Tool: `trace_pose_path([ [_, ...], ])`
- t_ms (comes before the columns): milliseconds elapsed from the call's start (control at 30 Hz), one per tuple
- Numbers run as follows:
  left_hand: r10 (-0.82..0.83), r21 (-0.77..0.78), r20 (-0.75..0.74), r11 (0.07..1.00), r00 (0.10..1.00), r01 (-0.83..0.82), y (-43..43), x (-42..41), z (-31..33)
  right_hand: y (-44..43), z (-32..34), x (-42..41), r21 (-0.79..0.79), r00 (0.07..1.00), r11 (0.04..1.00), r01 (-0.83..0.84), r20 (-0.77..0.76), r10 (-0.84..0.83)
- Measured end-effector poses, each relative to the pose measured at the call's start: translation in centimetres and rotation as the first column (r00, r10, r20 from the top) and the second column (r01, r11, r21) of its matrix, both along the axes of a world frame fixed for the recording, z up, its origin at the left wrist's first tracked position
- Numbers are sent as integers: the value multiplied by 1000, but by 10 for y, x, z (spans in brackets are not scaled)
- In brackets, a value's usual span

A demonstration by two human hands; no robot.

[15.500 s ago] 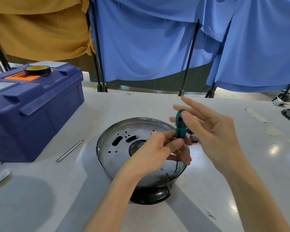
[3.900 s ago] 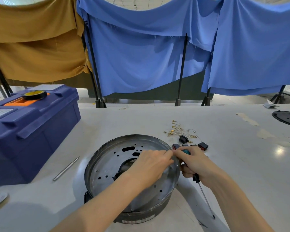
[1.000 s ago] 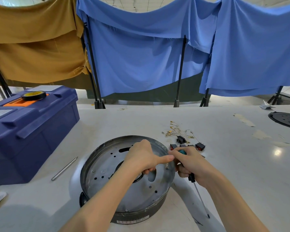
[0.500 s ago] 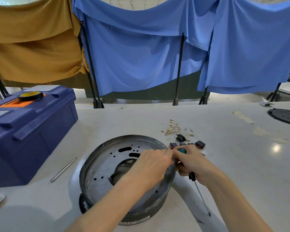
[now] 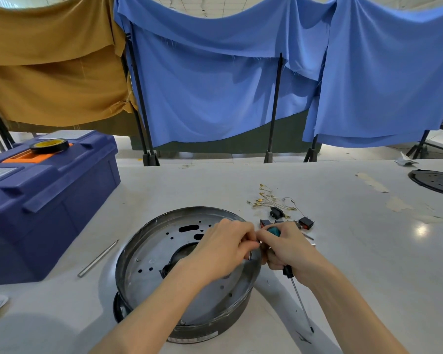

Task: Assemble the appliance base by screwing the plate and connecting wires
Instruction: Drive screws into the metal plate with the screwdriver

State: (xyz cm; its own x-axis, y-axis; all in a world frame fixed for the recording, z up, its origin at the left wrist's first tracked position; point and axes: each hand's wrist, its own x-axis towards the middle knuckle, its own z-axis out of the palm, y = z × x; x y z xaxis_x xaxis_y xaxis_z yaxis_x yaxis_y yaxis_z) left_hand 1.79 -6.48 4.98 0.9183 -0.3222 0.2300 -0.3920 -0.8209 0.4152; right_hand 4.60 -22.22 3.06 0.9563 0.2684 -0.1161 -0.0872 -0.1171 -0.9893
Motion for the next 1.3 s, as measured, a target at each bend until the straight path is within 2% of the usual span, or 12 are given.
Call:
trace_pose_path([
  [100,-8,-10,-42,1000,999,8,2,0,2,3,0,-2,6,1000,1000,-3,-8,3],
  [267,-5,-60,-26,998,1000,4,7,-6,2,5,1,-3,1,999,1000,-17,-39,17],
  [433,35,9,90,999,995,-36,6,-15,-4,4,2,-4,10,998,1000,-20,-59,20],
  [500,59,-51,85,997,995,-54,7,-17,-7,6,3,-5,14,999,1000,6,-46,-5],
  [633,148,-287,2,947,989,-141,12,-14,-6,11,5,-6,38,999,998,45,-25,-44],
  [700,158,-323,-19,934,987,-156,14,-12,-4,13,6,-7,40,997,997,70,-16,-69],
  [800,116,-264,-21,957,993,-118,13,-14,1,14,8,-8,54,995,993,101,-17,-100],
  [900,41,-230,-120,971,992,-68,12,-22,10,15,9,-8,48,991,990,133,-11,-133],
  [967,20,-147,-168,988,986,-45,11,-27,12,15,9,-8,39,988,988,151,-11,-151],
  [1033,62,9,-160,998,985,-61,10,-28,10,16,10,-9,45,988,988,151,-20,-150],
  [1100,90,95,-131,992,987,-78,6,-29,10,17,9,-9,52,988,987,152,-21,-151],
  [1300,114,107,-70,989,991,-106,1,-32,9,16,6,-6,93,990,986,139,-47,-135],
])
